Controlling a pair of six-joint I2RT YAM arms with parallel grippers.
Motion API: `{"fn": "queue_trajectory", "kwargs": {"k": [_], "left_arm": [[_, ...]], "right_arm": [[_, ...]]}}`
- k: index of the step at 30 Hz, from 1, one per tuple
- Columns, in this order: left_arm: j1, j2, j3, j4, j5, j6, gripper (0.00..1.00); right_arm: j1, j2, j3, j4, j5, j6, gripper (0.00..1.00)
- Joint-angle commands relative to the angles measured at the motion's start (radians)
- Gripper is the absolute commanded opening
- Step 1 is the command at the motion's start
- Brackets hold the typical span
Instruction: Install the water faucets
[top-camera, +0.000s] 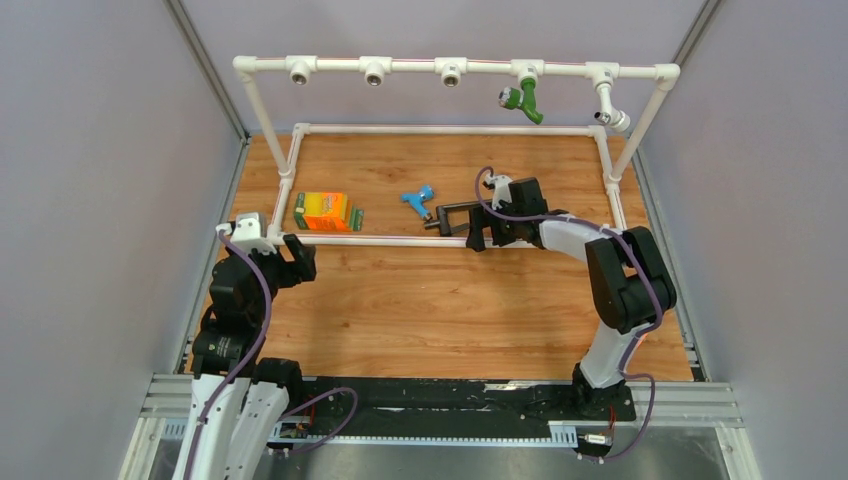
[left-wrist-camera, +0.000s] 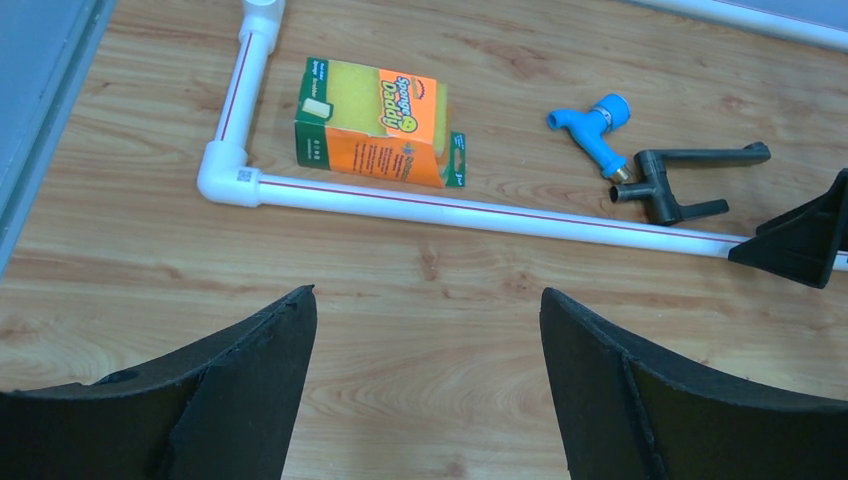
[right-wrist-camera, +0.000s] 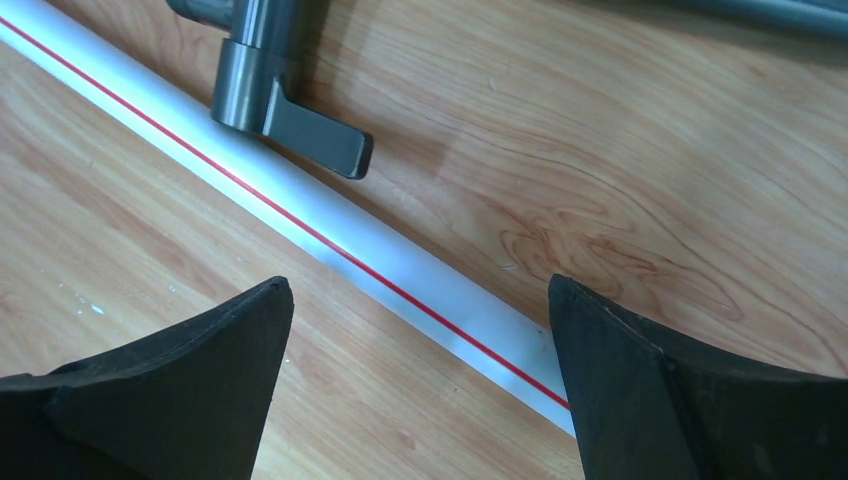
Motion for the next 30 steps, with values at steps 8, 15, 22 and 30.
{"fn": "queue_trajectory", "kwargs": {"k": [8,15,22,30], "left_arm": [[-0.007,-0.005,-0.004,0.04,0.016,0.018,0.88],[-0.007,-0.001,-0.007,0.038,0.028,0.015,0.88],[-0.007,0.001,-0.009,0.038,0.051,0.012,0.88],[-0.006,0.006,-0.01,0.04,0.061,0.012,0.88]], "right_arm": [[0.095,-0.149,-0.194,-0.086,-0.074,0.129,1.0],[0.184,-0.265,-0.333,-0.066,-0.062,0.232,1.0],[0.269,-0.408,-0.407,-0.05,-0.057,0.292,0.98],[0.266,-0.56,-0.435,0.241,0.232,0.555,0.94]]}}
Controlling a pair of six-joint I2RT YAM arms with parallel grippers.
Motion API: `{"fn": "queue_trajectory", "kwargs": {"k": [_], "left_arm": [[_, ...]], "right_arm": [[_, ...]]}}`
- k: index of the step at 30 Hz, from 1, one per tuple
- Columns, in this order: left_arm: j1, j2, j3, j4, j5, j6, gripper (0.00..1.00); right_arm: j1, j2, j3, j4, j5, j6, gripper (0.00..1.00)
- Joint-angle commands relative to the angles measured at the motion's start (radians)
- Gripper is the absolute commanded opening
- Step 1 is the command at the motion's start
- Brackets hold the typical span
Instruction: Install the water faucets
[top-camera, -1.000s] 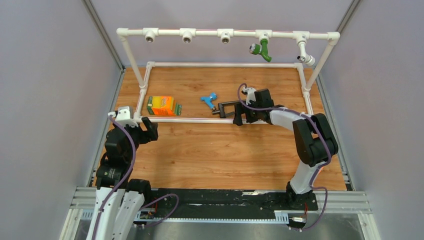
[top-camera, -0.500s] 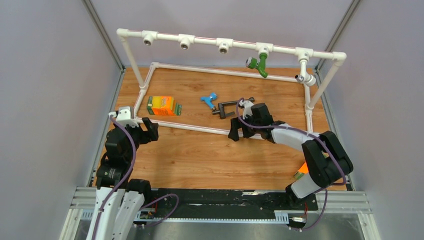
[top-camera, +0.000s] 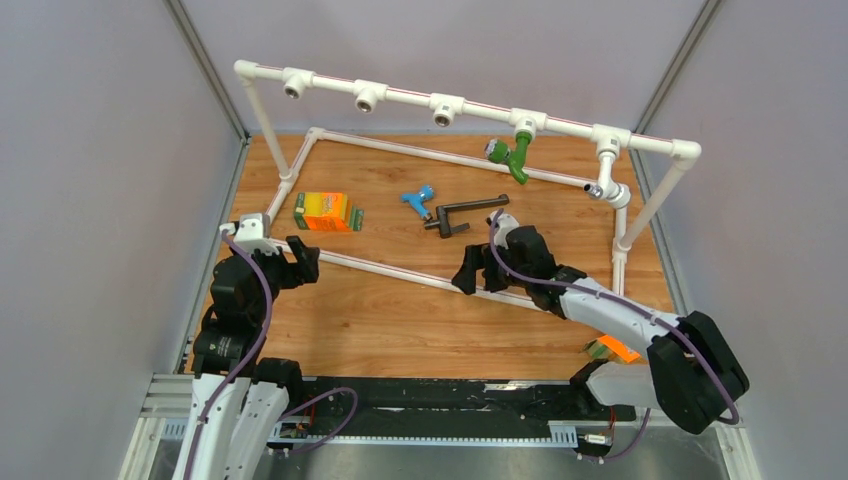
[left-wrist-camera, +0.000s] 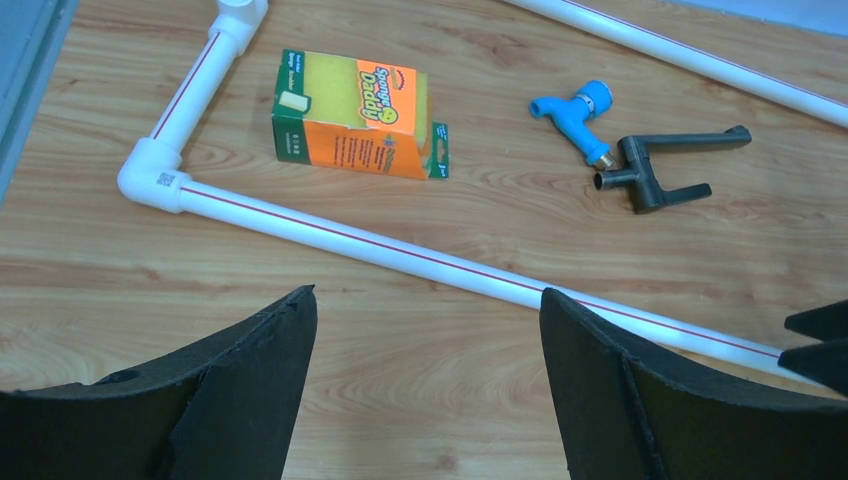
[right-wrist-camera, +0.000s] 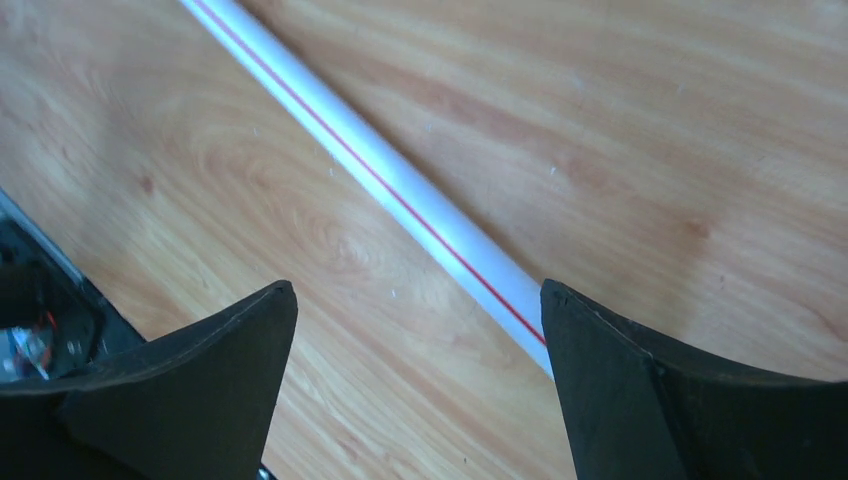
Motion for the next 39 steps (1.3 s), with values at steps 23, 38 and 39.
{"fn": "queue_trajectory", "kwargs": {"k": [23,38,39], "left_arm": [[-0.008,-0.002,-0.006,0.046,0.024,0.009,0.88],[-0.02,0.03,-0.025,0.095,0.13,0.001,0.88],[-0.017,0.037,-0.029,0.104,0.159,-0.011,0.88]], "right_arm": [[-0.085,0.671,-0.057,1.178,0.33,0.825,0.64],[-0.145,0.921,0.031,1.373,0.305,0.934,0.41],[-0.151,0.927,0.031,1.4,0.298,0.939,0.34]]}}
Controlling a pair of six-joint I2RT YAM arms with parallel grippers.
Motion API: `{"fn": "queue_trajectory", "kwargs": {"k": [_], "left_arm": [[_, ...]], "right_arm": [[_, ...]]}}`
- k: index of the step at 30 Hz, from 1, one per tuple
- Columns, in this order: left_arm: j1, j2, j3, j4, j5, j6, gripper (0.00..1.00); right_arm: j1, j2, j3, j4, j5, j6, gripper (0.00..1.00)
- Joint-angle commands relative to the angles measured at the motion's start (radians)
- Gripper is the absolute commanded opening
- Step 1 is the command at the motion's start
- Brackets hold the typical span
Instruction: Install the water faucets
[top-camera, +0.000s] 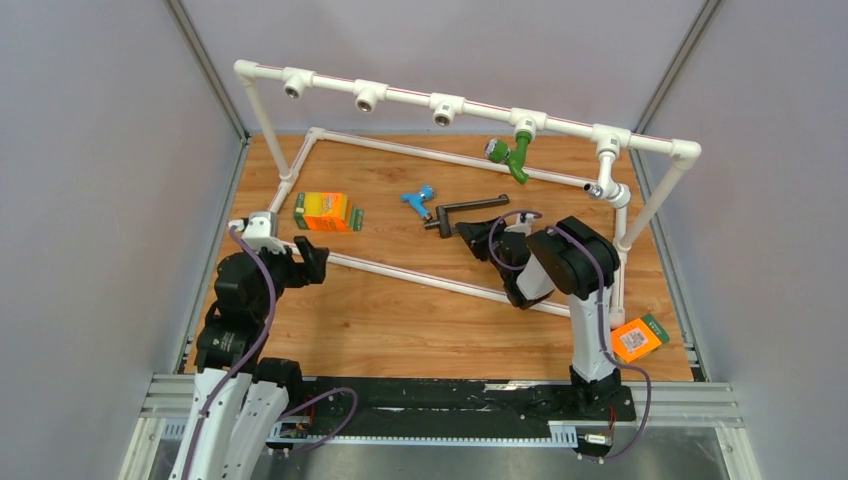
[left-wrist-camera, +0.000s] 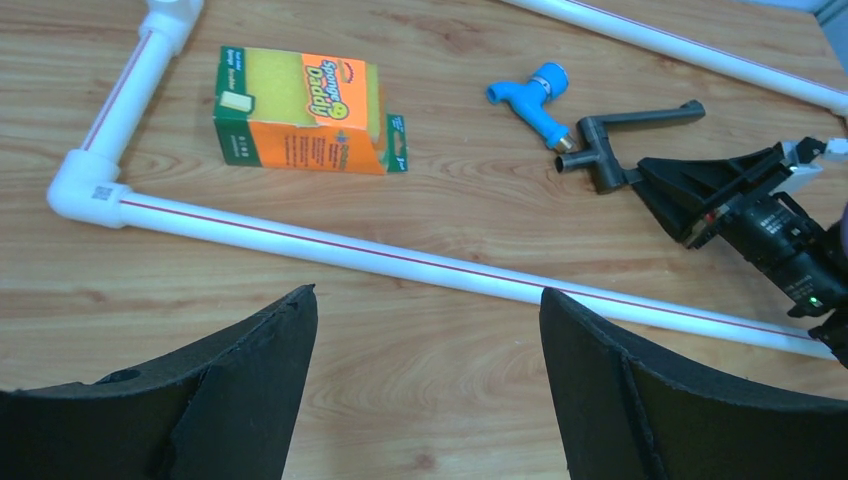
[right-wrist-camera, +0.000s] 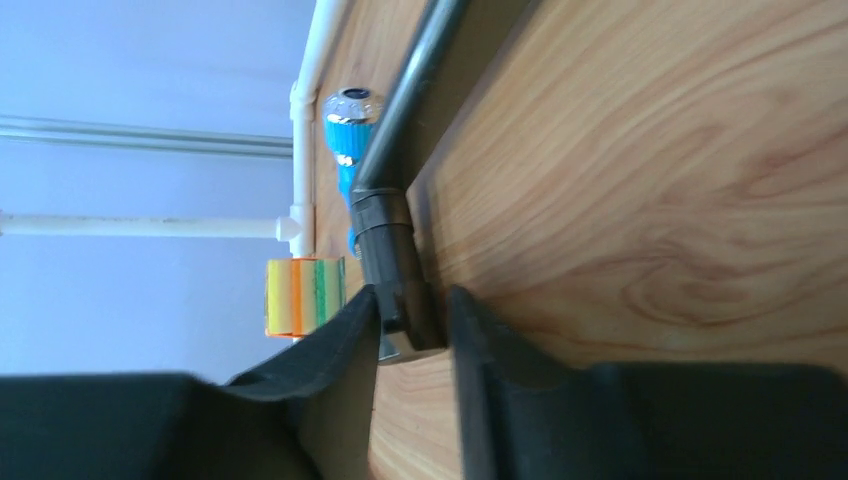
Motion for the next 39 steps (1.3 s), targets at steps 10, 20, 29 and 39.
{"fn": "queue_trajectory", "kwargs": {"k": [10,20,29,39], "left_arm": [[-0.014,0.055,-0.118,0.228,0.288,-0.26,0.84],[-0.242,0.126,-0.21,0.545,0.223,-0.564,0.84],[-0.442,0.351,-0.241,0.736,0.062,-0.693,0.84],[-0.459,0.432,-0.351,0.932,0.085,-0.876,0.84]], "right_arm": [[-0.037,-0.027,-0.125,0.308,-0.072,0.121,0.0],[0.037,-0.289,-0.333,0.436,-0.097,0.166,0.0],[0.161,-0.522,-0.404,0.404,-0.097,0.158,0.0],[0.251,-0.619,-0.41,0.402,-0.094,0.138,0.0]]}}
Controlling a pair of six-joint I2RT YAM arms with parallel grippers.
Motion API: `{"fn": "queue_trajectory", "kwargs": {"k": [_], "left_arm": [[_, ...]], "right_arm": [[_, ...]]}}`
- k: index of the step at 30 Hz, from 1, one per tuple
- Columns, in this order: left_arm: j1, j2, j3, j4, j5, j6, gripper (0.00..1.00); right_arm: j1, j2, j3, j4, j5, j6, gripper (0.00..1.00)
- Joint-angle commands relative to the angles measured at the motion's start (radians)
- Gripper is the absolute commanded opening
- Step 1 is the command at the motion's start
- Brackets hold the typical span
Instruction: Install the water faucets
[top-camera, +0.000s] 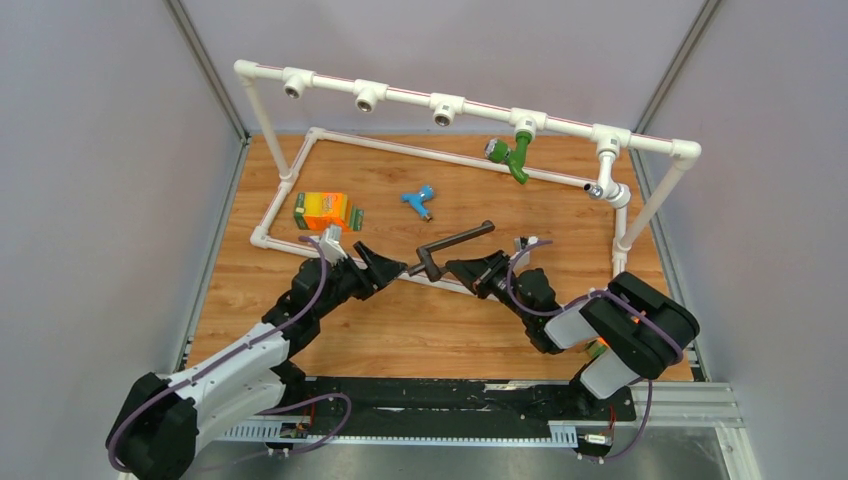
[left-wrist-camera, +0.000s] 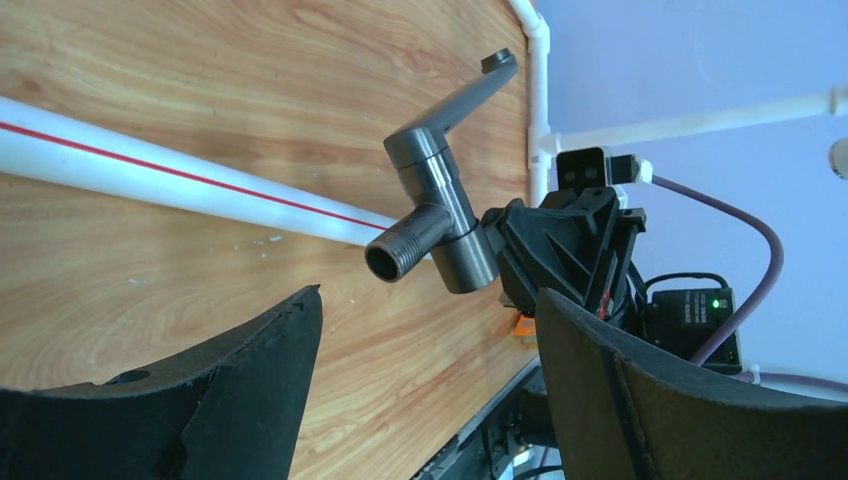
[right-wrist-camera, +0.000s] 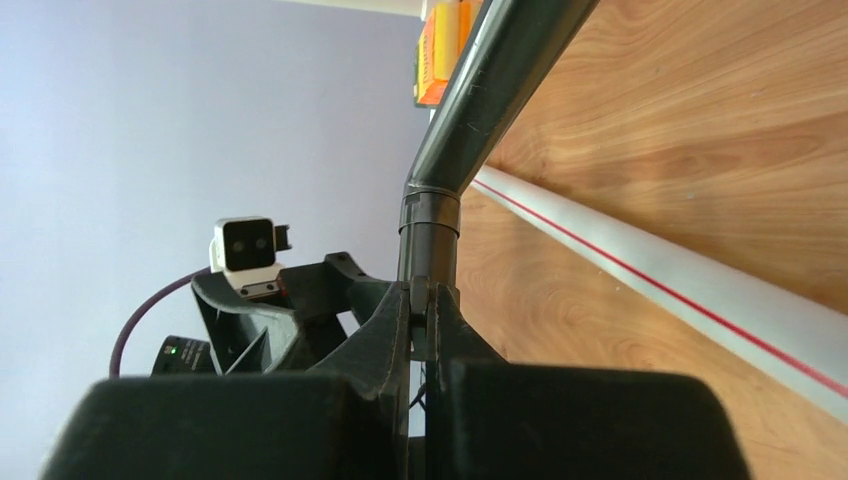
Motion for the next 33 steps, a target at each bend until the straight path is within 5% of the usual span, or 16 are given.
{"fn": "queue_trajectory", "kwargs": {"k": [1,15,25,33], "left_arm": [[-0.023,0.041,0.012,0.149,0.016,-0.081,0.84],[-0.067,0.187,-0.006,0.308,0.052,-0.147,0.82],[-0.069,0.244,0.0,0.463,0.058,-0.125,0.64],[-0.069,0.129,-0.042,0.555,0.013,-0.018,0.03]], "right_arm": [[0.043,-0.047,0.006,0.449,0.009,0.001,0.0],[0.098,-0.096,0.017,0.455,0.034,-0.012,0.0],[0.129,-0.092,0.003,0.466,0.029,0.011,0.0],[0.147,-0.101,-0.081,0.466,0.112,0.108,0.0]]}}
